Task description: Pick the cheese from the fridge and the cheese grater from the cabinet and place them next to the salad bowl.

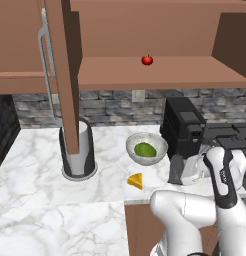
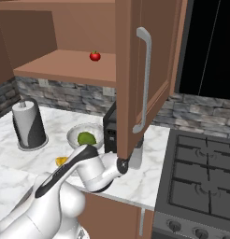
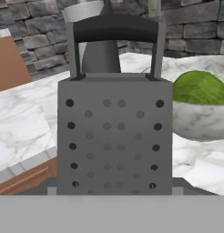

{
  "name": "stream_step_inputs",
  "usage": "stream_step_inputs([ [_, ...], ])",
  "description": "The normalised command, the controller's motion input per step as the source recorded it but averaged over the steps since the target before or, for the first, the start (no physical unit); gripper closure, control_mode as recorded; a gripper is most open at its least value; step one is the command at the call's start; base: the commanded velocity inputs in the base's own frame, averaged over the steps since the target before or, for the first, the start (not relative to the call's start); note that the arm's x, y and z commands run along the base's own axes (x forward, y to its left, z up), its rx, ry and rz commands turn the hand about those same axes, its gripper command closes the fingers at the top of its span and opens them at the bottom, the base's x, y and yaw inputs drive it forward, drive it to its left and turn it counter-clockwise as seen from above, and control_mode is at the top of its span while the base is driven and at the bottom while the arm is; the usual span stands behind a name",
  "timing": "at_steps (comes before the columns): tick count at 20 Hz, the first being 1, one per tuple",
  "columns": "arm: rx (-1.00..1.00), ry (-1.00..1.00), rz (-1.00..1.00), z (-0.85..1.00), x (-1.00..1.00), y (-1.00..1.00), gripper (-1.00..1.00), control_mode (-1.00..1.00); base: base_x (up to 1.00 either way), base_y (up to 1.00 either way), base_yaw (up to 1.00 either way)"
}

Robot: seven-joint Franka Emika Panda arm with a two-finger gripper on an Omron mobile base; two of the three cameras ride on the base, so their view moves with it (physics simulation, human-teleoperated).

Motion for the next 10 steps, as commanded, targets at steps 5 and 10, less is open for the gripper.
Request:
stream_step_inputs([
  [5, 0.00, -0.08, -0.05, -0.22, 0.05, 0.20, 1.00, -1.00, 0.00, 0.00, 0.00],
  [10, 0.00, -0.05, -0.07, -0.21, 0.07, 0.18, 1.00, -1.00, 0.00, 0.00, 0.00],
])
